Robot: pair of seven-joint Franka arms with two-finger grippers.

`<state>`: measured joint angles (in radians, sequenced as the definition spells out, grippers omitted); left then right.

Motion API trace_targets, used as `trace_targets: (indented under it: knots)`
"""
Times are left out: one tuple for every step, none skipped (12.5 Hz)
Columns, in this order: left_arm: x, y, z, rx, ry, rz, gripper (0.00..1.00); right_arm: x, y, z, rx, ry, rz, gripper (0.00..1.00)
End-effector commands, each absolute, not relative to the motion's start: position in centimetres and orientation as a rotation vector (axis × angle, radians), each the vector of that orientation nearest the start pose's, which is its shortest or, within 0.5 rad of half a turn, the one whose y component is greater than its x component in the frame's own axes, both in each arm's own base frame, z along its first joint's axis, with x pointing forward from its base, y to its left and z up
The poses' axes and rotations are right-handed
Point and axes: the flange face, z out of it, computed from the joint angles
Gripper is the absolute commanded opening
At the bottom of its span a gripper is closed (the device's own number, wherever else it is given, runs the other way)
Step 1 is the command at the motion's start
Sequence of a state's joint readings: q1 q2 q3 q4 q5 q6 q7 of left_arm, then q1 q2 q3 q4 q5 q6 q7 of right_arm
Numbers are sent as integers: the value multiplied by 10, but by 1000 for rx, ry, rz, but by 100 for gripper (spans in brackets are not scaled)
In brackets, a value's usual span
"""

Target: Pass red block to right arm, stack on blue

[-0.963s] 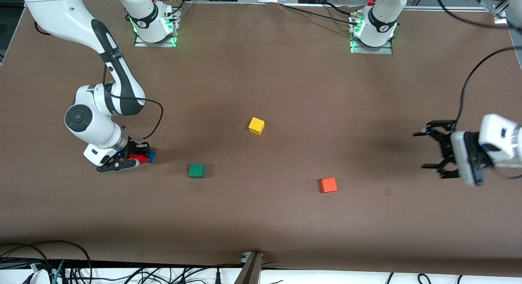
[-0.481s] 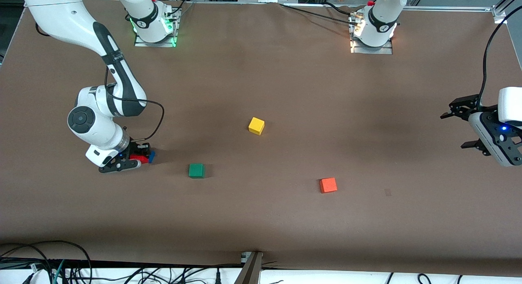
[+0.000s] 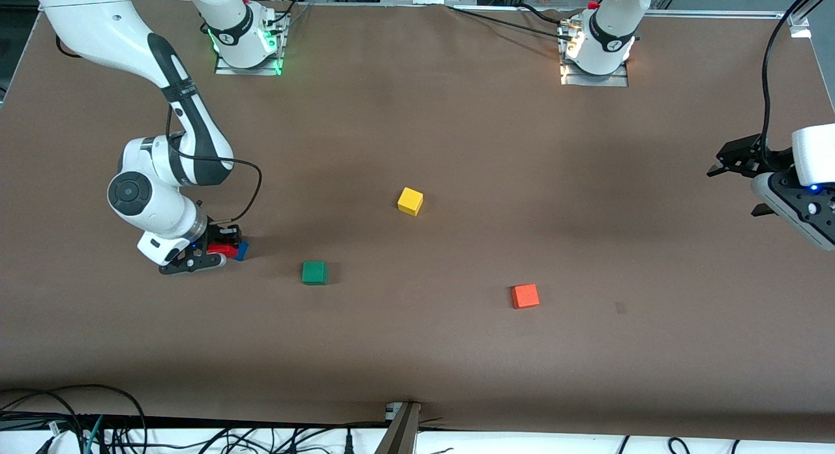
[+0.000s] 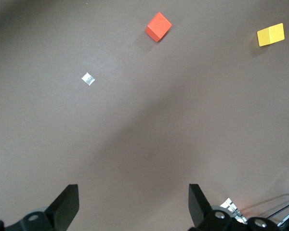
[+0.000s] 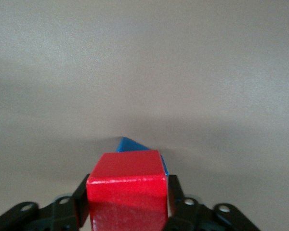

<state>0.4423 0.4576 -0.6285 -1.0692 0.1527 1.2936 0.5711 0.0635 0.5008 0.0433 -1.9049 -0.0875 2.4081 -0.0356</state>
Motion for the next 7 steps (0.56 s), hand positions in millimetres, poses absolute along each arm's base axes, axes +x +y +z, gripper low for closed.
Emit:
trace_targets:
  knots:
    - [634,-4,601,-3061,1100,218,100,631,67,246,-3171,-341,-17,100]
    - [628,-10,614,-3054,1082,193,100,632,68,254,-3169,-339,-36,100]
    - [624,-13,621,-3058,1043,182,100,632,68,263,-3168,-339,-53,100]
    - [621,-18,628,-3059,1013,169,100,633,67,275,-3169,-334,-70,100]
    - [620,-23,629,-3058,1020,167,100,634,66,293,-3170,-333,-107,100]
    - [614,-28,637,-3046,1016,152,100,637,65,313,-3172,-326,-129,100]
    - [599,-46,649,-3010,1020,142,100,641,65,334,-3176,-333,-134,100]
